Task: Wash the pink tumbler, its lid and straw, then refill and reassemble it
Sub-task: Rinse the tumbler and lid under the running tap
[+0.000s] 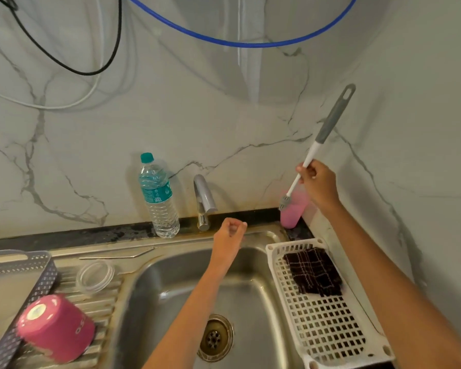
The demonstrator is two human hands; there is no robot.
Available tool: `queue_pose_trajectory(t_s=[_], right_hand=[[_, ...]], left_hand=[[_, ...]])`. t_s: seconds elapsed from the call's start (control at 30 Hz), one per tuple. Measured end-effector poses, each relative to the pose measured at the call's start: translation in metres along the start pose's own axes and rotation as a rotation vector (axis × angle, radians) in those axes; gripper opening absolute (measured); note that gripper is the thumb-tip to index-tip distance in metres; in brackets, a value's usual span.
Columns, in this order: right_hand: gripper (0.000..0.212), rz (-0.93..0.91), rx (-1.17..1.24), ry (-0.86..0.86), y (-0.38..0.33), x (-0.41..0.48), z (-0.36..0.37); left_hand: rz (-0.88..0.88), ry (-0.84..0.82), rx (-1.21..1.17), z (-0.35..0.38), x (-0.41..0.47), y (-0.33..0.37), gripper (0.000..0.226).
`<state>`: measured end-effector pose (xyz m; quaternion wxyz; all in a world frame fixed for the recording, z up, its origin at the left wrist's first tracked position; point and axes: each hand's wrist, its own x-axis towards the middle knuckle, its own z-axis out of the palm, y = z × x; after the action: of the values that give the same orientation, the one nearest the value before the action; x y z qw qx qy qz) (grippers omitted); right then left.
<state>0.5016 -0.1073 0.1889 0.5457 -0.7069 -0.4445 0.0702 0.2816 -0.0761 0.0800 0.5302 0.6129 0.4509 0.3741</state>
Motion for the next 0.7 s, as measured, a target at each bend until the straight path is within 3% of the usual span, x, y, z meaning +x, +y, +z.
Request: queue_pose_trajectory(t_s=[0.2, 0.4, 0.7], right_hand=[[0.019, -0.04, -0.135, 0.153, 0.02, 0.047, 0.009], [0.02, 0.074, -0.319, 0.024, 0.061, 0.058, 0.037], [0.026, 0.234, -0.375, -0.064, 0.087, 0.056, 0.067]], left_hand=[[-0.064, -0.015, -0.014, 0.0, 0.005, -0.021, 0.007], [-0.103, 0.002, -0.011, -0.006, 0.01, -0.043, 0.004], [-0.141, 0.009, -0.019, -0.011, 0.014, -0.06, 0.004]])
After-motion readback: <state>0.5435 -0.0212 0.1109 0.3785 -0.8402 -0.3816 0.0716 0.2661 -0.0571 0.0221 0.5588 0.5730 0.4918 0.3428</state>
